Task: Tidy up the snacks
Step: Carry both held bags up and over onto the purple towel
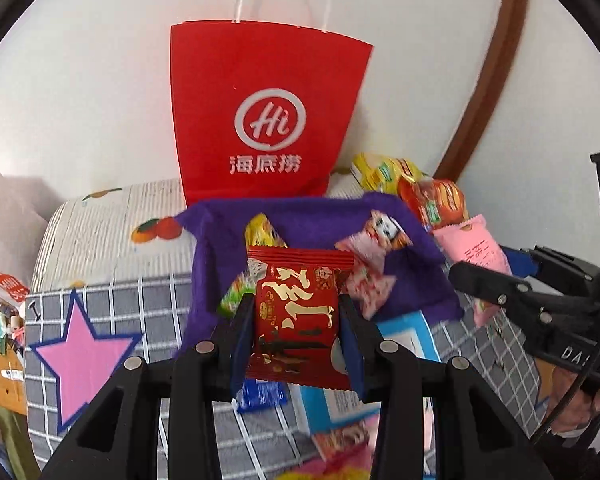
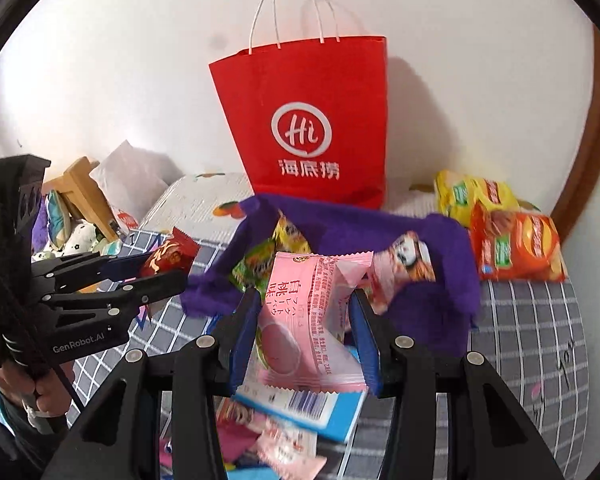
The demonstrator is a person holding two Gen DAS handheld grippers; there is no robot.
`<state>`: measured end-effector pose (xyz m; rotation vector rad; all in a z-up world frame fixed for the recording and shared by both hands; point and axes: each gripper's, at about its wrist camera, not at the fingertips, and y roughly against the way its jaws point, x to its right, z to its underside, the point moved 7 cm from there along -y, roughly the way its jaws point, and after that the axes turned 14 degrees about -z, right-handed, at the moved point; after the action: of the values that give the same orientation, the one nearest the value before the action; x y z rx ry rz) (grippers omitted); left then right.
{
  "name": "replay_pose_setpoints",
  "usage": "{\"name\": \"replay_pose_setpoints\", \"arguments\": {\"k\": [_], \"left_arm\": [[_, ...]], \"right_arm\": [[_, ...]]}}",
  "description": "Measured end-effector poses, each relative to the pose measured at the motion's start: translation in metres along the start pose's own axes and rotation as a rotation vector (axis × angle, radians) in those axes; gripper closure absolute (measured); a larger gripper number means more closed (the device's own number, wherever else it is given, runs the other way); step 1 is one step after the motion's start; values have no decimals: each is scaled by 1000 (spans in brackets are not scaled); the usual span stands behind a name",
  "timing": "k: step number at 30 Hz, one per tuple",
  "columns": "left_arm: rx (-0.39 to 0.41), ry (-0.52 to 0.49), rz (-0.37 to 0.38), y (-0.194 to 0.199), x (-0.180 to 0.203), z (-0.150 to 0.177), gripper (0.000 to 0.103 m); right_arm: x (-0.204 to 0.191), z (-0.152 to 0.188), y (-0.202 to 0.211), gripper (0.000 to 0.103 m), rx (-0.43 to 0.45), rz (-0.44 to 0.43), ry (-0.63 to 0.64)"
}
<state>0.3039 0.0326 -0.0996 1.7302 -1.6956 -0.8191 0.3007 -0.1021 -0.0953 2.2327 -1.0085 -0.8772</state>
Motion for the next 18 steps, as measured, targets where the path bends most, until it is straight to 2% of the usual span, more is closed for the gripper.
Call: {"name": "replay_pose_setpoints", "arguments": {"k": [11,15,18], "left_arm": [[-15,41,-34,-53,-7,-40,65],[-29,52,-34,-76,-10,-36,65],[-85,40,-36,-92,-12,-28,65]], "right_arm": [[16,-42,-47,58,-14,-31,2],[27,-46,-71,58,-29,-47,-28],[33,-39,-88,58,-51,-47,-24]]}}
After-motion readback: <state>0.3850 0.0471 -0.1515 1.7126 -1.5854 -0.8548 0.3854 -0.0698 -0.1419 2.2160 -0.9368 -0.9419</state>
